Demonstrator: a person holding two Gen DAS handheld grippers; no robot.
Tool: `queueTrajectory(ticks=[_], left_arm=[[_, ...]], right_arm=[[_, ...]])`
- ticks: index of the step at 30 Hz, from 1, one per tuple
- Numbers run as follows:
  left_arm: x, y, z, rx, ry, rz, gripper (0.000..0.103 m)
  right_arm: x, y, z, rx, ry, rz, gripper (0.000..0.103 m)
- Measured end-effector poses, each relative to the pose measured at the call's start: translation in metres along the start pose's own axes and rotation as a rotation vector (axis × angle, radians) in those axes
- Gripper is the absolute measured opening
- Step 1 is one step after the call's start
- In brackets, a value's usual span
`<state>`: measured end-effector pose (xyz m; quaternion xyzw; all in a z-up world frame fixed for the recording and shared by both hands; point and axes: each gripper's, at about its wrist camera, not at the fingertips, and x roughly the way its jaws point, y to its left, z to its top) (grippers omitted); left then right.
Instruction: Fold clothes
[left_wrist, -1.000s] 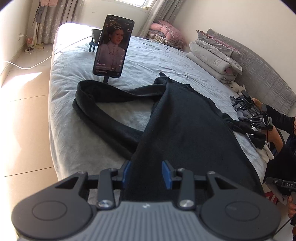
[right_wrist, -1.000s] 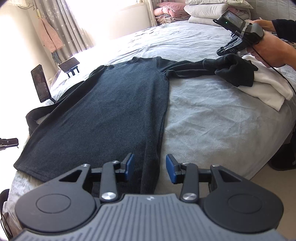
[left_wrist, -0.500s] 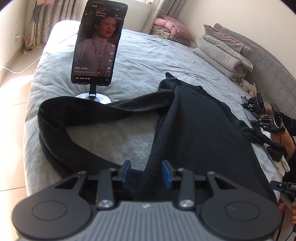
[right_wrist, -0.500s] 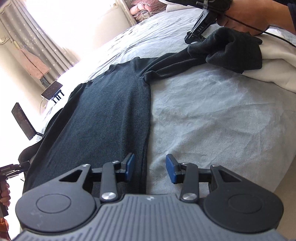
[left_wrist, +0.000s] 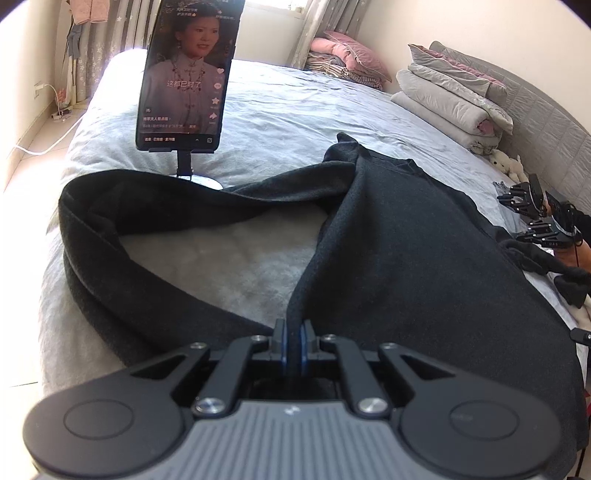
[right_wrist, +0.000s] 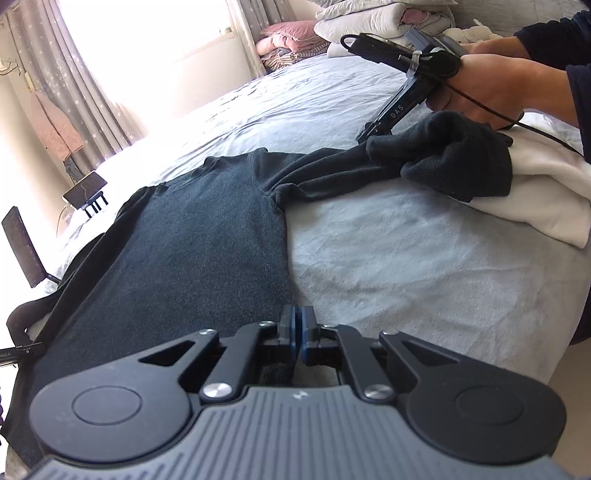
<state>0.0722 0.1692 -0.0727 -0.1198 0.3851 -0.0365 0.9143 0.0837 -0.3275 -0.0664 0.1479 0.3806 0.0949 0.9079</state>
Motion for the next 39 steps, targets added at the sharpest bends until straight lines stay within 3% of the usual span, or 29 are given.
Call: queueTrajectory(ticks=[4,7,17,27,31,32,37,39], left_arm=[[-0.007,-0.004,-0.001,0.02,0.016,-0.002,0.014],[-0.019,-0.006,-0.004,0.059,0.031,0.003,0.021],[-0.051,0.011,-0.029,-0.007,0.069,-0.03,0.025],[-0.08,0.022,-0.051,-0.077,0.089,-0.071,0.026],[-0.083,0.023,-0.056,-0.097,0.097,-0.094,0.026],[-0.083,0.023,-0.057,-0.102,0.098,-0.1,0.026],[-0.08,0.017,-0.063,-0.094,0.101,-0.115,0.024],[-0.079,0.013,-0.065,-0.072,0.099,-0.099,0.006]], right_arm=[[-0.002,-0.004,-0.005,0.047,0.027,0.014,0.016],[-0.013,-0.011,-0.013,0.091,0.038,0.053,0.016],[-0.041,-0.003,-0.058,0.092,0.106,0.076,0.017],[-0.06,0.005,-0.067,0.132,0.063,0.101,0.017],[-0.068,-0.001,-0.07,0.182,0.052,0.132,0.035],[-0.068,0.0,-0.072,0.179,0.056,0.131,0.035],[-0.057,0.007,-0.087,0.131,0.115,0.11,0.034],[-0.055,0.008,-0.092,0.111,0.125,0.099,0.01]])
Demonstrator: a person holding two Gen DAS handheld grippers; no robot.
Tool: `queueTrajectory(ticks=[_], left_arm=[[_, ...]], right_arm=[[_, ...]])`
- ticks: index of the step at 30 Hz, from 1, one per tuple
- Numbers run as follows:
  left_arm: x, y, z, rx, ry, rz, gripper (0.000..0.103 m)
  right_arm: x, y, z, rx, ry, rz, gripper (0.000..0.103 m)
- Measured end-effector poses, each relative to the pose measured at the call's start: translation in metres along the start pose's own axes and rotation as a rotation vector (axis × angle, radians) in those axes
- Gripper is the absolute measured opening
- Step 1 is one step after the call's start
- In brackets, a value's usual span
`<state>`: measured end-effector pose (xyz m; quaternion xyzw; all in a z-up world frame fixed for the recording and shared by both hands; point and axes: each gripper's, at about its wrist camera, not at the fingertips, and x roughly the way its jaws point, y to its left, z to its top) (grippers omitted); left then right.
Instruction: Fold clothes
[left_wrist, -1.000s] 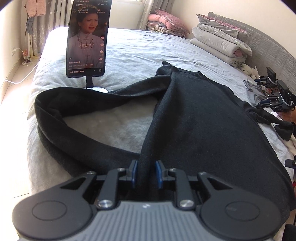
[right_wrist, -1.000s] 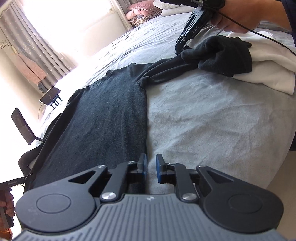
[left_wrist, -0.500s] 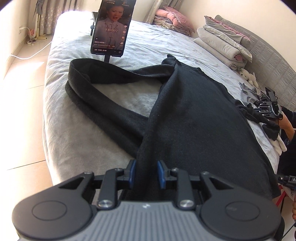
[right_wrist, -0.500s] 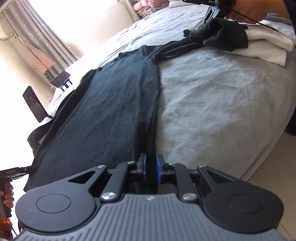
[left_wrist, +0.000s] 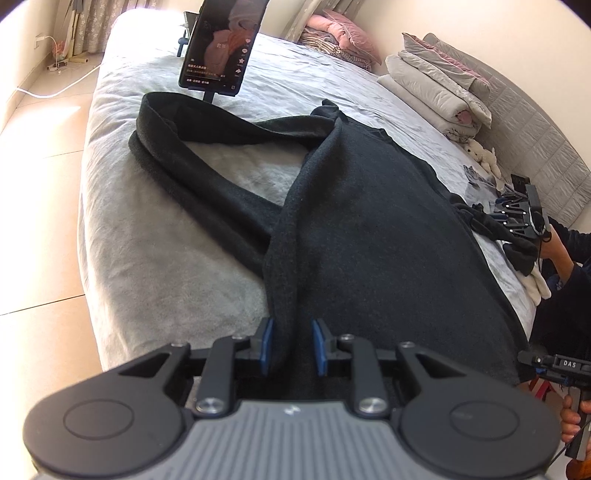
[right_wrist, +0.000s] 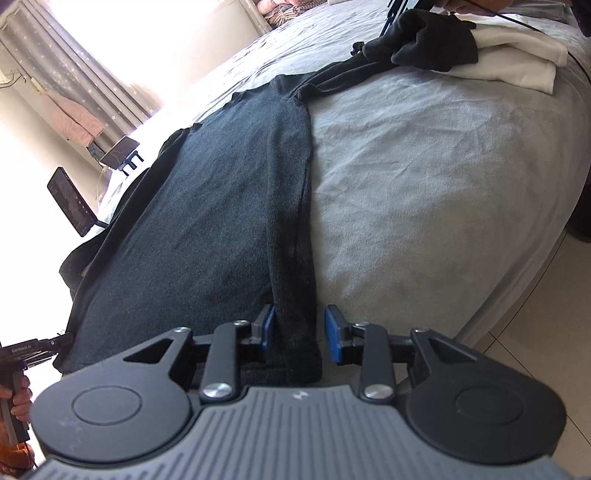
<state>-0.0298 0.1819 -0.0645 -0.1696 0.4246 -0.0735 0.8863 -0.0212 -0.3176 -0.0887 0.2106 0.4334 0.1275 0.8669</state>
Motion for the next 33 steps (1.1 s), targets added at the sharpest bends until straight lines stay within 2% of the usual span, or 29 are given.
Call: queueTrajectory(ticks=[1,4,6,8,11,12,13,15,16,17,18,20,23,31,32,33], left_arm=[[-0.001,-0.001,0.0,0.006,-0.007,0.009,0.006],[-0.015,-0.001,0.001,0.007,-0.055,0.009,0.005],[-0.02,0.001,0.002,0.009,-0.055,-0.008,0.005],[-0.019,0.003,0.002,0.016,-0.032,-0.026,0.006],[-0.005,0.009,-0.001,0.016,0.016,0.004,0.009],[-0.005,0.011,0.0,0.007,0.009,-0.006,0.013],[-0.006,0.013,0.001,-0.002,0.0,-0.019,0.016],[-0.014,0.015,0.007,-0.007,-0.053,-0.008,0.046],[-0.018,0.016,0.01,0.0,-0.083,0.007,0.049],[-0.02,0.017,0.014,0.01,-0.102,0.025,0.05],[-0.02,0.019,0.02,0.018,-0.122,0.051,0.054],[-0.018,0.025,0.032,0.027,-0.161,0.105,0.058],[-0.006,0.036,0.051,0.027,-0.183,0.168,0.058],[0.039,0.068,0.081,-0.072,-0.178,0.22,0.056],[0.042,0.069,0.082,-0.074,-0.189,0.23,0.051],[0.042,0.069,0.084,-0.059,-0.206,0.256,0.032]], right_arm=[[-0.001,0.0,-0.001,-0.009,-0.007,-0.009,0.007],[-0.02,0.001,0.002,-0.029,-0.081,-0.063,0.006],[-0.031,0.0,0.006,-0.034,-0.113,-0.09,0.006],[-0.032,-0.001,0.009,-0.048,-0.103,-0.113,0.006],[-0.019,0.003,0.009,-0.086,-0.043,-0.134,0.009],[-0.015,0.005,0.009,-0.089,-0.032,-0.136,0.009],[-0.015,0.008,0.009,-0.094,-0.036,-0.141,0.016],[-0.018,0.014,0.013,-0.11,-0.062,-0.151,0.018],[-0.02,0.016,0.016,-0.115,-0.078,-0.156,0.024],[-0.022,0.019,0.019,-0.121,-0.094,-0.16,0.038],[-0.025,0.021,0.022,-0.126,-0.109,-0.163,0.043],[-0.028,0.027,0.029,-0.134,-0.138,-0.161,0.047],[-0.028,0.036,0.039,-0.135,-0.152,-0.14,0.047],[0.0,0.076,0.052,-0.21,-0.116,-0.085,0.047],[0.005,0.082,0.054,-0.221,-0.109,-0.079,0.047],[0.009,0.087,0.056,-0.232,-0.104,-0.073,0.047]])
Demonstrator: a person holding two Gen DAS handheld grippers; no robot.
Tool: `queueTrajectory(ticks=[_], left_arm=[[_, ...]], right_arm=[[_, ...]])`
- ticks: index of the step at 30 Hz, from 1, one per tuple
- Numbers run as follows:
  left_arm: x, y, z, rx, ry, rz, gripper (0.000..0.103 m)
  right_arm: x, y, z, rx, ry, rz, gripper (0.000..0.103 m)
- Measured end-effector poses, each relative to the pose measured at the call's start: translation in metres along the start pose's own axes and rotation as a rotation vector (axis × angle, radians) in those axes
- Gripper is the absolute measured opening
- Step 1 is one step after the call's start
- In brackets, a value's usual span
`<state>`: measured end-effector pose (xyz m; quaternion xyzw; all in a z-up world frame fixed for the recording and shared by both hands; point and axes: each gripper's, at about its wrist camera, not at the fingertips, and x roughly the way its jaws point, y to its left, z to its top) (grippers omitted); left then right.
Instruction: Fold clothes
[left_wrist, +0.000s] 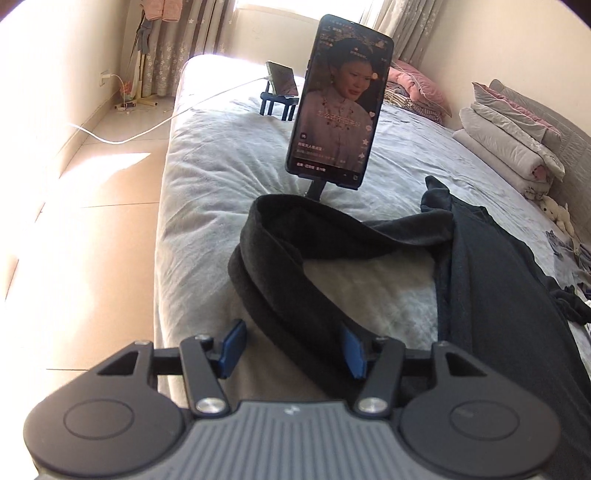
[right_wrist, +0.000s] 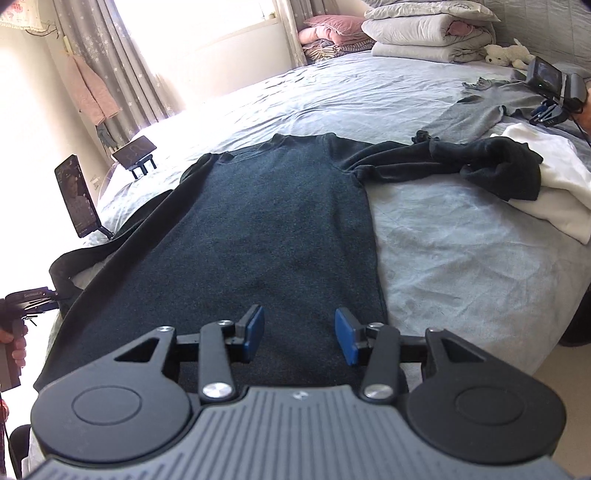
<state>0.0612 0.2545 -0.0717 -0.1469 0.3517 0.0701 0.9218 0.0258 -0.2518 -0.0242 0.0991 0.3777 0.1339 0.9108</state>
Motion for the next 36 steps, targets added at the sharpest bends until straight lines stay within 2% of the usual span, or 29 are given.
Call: queueTrajectory(ticks=[2,3,13,16,19,22,24,26,28,32,36], left_arm=[[-0.001,0.0,0.005,0.013,-0.037,0.031,0.013],[-0.003,0.001,0.01,0.006,-0.053,0.035,0.012],[-0.053,0.02,0.052,0.076,-0.458,0.341,0.01],[-0.058,0.029,0.061,0.105,-0.519,0.41,0.01],[-0.067,0.032,0.067,0.099,-0.499,0.344,0.01],[-0.08,0.022,0.069,0.117,-0.488,0.246,0.01],[-0.088,0.013,0.071,0.142,-0.499,0.209,0.01],[-0.094,0.005,0.074,0.174,-0.506,0.214,0.01],[-0.092,0.005,0.081,0.169,-0.479,0.223,0.01],[-0.073,0.023,0.091,0.112,-0.359,0.277,0.01],[-0.041,0.057,0.092,0.019,-0.212,0.319,0.011]], right_arm=[[0.009,0.01,0.005,-0.02,0.006,0.015,0.047],[0.013,0.014,0.007,-0.029,0.007,0.024,0.047],[0.05,0.055,0.029,-0.122,0.018,0.084,0.047],[0.061,0.065,0.037,-0.142,0.02,0.104,0.047],[0.07,0.077,0.042,-0.165,0.025,0.127,0.047],[0.077,0.086,0.044,-0.182,0.029,0.147,0.047],[0.084,0.092,0.046,-0.187,0.037,0.165,0.047],[0.089,0.1,0.047,-0.195,0.044,0.183,0.047],[0.093,0.108,0.047,-0.206,0.048,0.201,0.047],[0.099,0.121,0.049,-0.225,0.051,0.23,0.047],[0.103,0.127,0.05,-0.225,0.056,0.244,0.048]])
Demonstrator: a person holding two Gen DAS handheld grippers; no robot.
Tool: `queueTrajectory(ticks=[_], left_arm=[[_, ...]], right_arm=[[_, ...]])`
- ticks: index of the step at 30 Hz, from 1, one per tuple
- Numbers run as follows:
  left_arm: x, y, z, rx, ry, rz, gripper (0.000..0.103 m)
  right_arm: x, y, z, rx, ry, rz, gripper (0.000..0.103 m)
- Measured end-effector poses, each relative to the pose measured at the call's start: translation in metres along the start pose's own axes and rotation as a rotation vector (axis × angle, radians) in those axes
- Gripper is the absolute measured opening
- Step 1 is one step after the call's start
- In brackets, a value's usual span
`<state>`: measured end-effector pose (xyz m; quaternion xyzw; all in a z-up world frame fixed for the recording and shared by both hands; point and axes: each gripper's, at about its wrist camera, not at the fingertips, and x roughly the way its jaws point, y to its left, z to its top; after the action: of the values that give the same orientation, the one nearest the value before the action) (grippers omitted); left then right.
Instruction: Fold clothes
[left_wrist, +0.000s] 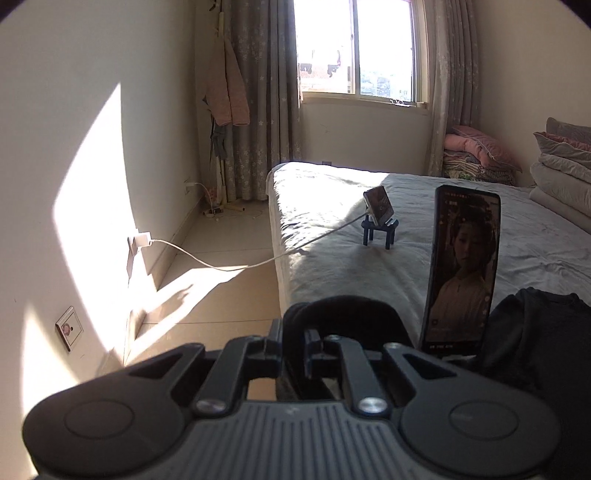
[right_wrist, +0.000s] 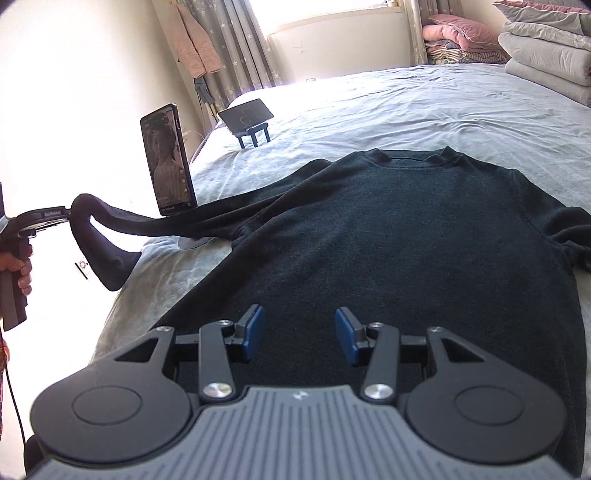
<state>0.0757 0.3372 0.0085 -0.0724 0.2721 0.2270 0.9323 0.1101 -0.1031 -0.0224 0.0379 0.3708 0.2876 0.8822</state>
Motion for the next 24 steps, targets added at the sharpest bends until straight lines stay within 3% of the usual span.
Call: queueTrajectory(ticks=[4,6,8,9,18,24], left_arm=[[0.036,0.021,-0.011,-0.054,0.084,0.061,0.018],[0.037,0.027,-0.015,-0.097,0.08,0.044,0.032],[0.033,0.024,-0.018,-0.1,0.063,-0.007,0.048],[0.03,0.02,-0.019,-0.087,0.057,-0.027,0.051],[0.008,-0.062,-0.045,0.095,0.075,-0.322,0.058],[-0.013,-0.133,-0.059,0.2,0.095,-0.521,0.062]], right_arm=[[0.006,0.002,0.001,-0.006,0.011,0.001,0.048],[0.009,0.004,0.002,-0.015,0.014,-0.004,0.049],[0.013,0.004,0.002,-0.02,0.019,-0.01,0.052],[0.015,0.004,0.002,-0.021,0.022,-0.012,0.052],[0.036,0.001,-0.002,-0.006,0.05,-0.014,0.054],[0.037,-0.007,-0.005,-0.016,0.031,-0.085,0.057]])
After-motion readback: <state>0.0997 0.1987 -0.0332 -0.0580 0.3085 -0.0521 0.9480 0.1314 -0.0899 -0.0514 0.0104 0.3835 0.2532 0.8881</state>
